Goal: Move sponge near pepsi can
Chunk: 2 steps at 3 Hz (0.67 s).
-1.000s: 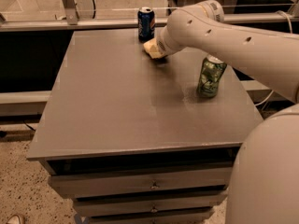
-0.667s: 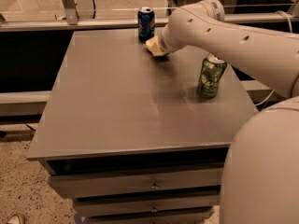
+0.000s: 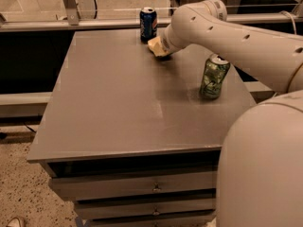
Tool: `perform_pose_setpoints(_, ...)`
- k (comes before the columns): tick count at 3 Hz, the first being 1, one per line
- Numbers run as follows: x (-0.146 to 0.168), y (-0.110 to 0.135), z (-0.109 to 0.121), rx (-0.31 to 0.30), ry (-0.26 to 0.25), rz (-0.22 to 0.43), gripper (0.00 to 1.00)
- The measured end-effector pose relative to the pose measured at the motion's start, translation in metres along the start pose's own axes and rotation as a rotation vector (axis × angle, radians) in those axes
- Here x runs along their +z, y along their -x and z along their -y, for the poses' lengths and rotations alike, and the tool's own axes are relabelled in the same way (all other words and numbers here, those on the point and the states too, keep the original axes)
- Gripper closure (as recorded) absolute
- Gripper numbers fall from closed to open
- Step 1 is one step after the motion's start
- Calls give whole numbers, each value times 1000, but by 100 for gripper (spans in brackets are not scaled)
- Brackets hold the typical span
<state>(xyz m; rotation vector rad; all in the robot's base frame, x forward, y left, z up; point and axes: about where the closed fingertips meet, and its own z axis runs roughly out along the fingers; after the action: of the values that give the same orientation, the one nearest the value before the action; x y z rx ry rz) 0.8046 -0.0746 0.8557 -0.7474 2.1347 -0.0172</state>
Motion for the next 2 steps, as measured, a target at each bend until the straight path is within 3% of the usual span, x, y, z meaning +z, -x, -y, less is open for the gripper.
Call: perform_pose_setpoints(2,6,0,2,9,12,-9,36)
